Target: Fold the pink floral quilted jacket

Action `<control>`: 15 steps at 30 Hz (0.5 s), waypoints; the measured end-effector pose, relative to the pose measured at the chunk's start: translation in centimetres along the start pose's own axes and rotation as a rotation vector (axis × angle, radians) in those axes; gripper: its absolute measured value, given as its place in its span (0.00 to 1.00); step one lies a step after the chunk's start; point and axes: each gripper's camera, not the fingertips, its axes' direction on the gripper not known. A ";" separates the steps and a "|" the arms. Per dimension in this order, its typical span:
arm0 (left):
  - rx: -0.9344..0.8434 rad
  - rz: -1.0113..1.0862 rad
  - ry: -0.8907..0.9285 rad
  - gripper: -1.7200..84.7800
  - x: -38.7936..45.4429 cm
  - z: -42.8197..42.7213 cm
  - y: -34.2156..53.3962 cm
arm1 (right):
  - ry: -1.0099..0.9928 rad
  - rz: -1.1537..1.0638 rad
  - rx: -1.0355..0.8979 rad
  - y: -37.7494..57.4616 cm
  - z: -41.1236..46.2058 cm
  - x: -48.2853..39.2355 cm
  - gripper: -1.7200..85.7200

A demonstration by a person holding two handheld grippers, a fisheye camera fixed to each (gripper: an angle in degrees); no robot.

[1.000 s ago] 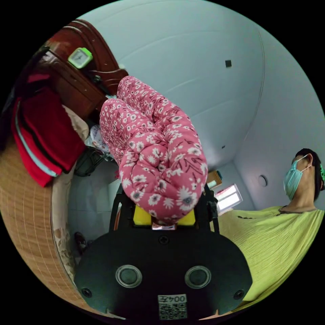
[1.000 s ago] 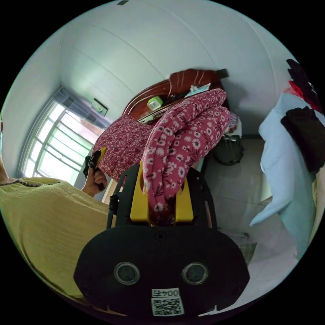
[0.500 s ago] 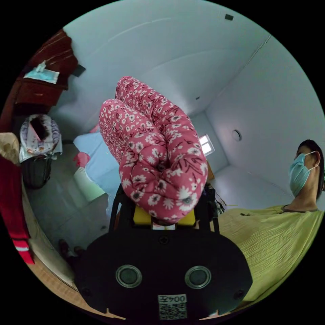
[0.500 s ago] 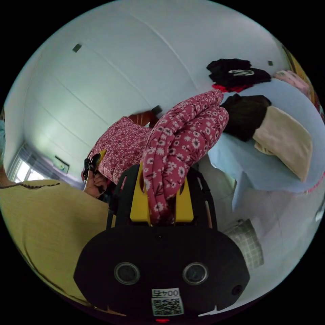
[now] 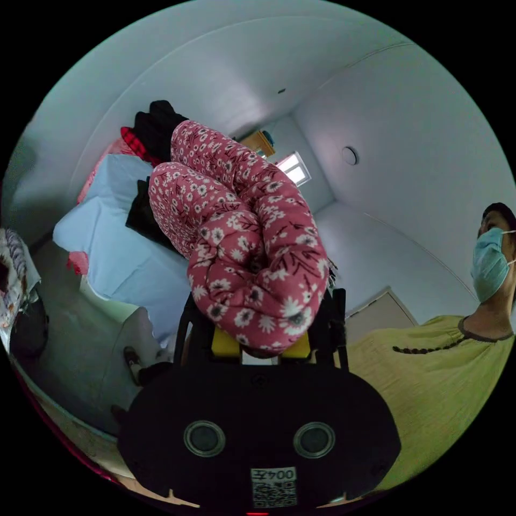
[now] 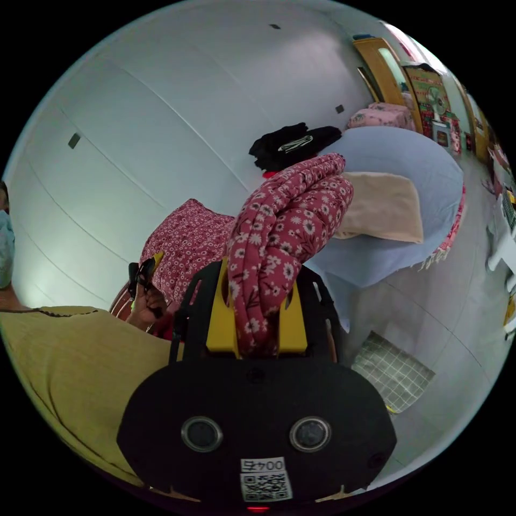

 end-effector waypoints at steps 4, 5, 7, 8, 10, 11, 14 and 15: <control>-0.034 0.053 0.016 0.20 -0.3 6.5 -5.7 | 0.041 -0.008 0.034 -4.4 -1.2 2.3 0.15; -0.041 0.062 0.016 0.20 -0.5 8.5 -7.3 | 0.054 -0.016 0.039 -6.2 -1.4 3.3 0.15; -0.047 0.070 0.019 0.20 -1.0 11.8 -9.6 | 0.077 -0.041 0.038 -9.1 -1.5 4.8 0.15; -0.051 0.071 0.018 0.20 -1.4 14.2 -11.2 | 0.098 -0.063 0.030 -11.4 -1.5 6.0 0.15; -0.051 0.054 0.020 0.19 -2.2 17.9 -13.5 | 0.124 -0.082 0.016 -14.9 -1.8 8.1 0.15; -0.052 0.042 0.024 0.19 -2.7 20.5 -15.0 | 0.140 -0.098 0.010 -17.4 -2.1 9.5 0.15; -0.089 0.037 0.017 0.19 -3.7 27.8 -18.8 | 0.203 -0.133 -0.002 -23.3 -3.5 13.7 0.15; -0.101 0.037 0.014 0.19 -4.0 29.2 -19.4 | 0.209 -0.133 -0.003 -24.4 -3.8 14.8 0.15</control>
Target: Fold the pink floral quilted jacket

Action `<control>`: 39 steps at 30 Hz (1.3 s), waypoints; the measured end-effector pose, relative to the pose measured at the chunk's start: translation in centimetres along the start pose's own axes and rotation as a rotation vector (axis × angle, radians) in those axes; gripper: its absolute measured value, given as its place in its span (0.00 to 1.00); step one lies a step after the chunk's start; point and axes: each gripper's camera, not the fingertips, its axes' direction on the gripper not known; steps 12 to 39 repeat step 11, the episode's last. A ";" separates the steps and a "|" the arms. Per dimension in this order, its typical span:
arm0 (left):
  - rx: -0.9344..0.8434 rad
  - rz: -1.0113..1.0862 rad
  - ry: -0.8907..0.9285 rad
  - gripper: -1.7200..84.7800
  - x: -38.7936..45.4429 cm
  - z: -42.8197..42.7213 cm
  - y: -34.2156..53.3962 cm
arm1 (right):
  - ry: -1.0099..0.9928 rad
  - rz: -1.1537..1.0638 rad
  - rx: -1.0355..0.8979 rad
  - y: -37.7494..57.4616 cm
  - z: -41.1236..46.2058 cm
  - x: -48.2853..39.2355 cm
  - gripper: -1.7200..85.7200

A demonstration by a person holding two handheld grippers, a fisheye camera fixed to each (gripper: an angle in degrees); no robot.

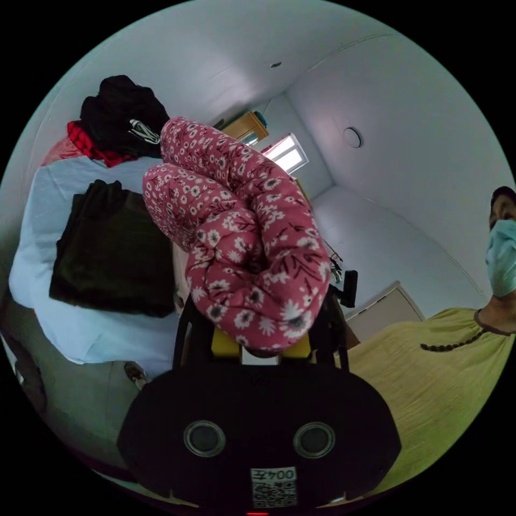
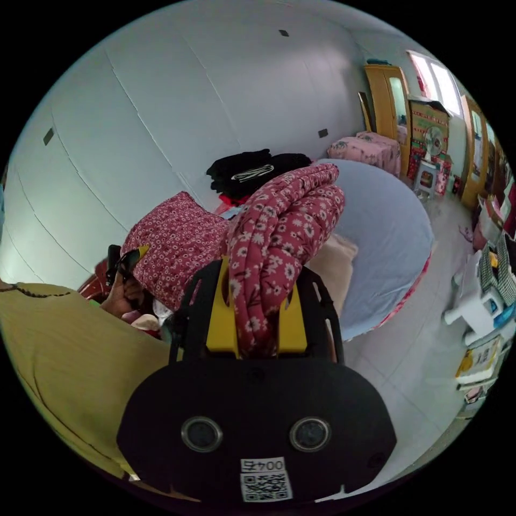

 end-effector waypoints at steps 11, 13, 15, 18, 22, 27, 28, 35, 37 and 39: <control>-0.109 -0.392 -0.106 0.16 -11.1 8.2 1.8 | -0.008 0.565 -0.283 -2.9 12.8 26.4 0.22; -0.109 -0.392 -0.106 0.16 -11.1 8.2 1.8 | -0.008 0.565 -0.283 -2.9 12.8 26.4 0.22; -0.109 -0.392 -0.106 0.16 -11.1 8.2 1.8 | -0.008 0.565 -0.283 -2.9 12.8 26.4 0.22; -0.109 -0.392 -0.106 0.16 -11.1 8.2 1.8 | -0.008 0.565 -0.283 -2.9 12.8 26.4 0.22; -0.109 -0.392 -0.106 0.16 -11.1 8.2 1.8 | -0.008 0.565 -0.283 -2.9 12.8 26.4 0.22; -0.109 -0.392 -0.106 0.16 -11.1 8.2 1.8 | -0.008 0.565 -0.283 -2.9 12.8 26.4 0.22; -0.109 -0.392 -0.106 0.16 -11.1 8.2 1.8 | -0.008 0.565 -0.283 -2.9 12.8 26.4 0.22; -0.109 -0.392 -0.106 0.16 -11.1 8.2 1.8 | -0.008 0.565 -0.283 -2.9 12.8 26.4 0.22; -0.109 -0.392 -0.106 0.16 -11.1 8.2 1.8 | -0.008 0.565 -0.283 -2.9 12.8 26.4 0.22; -0.109 -0.392 -0.106 0.16 -11.1 8.2 1.8 | -0.008 0.565 -0.283 -2.9 12.8 26.4 0.22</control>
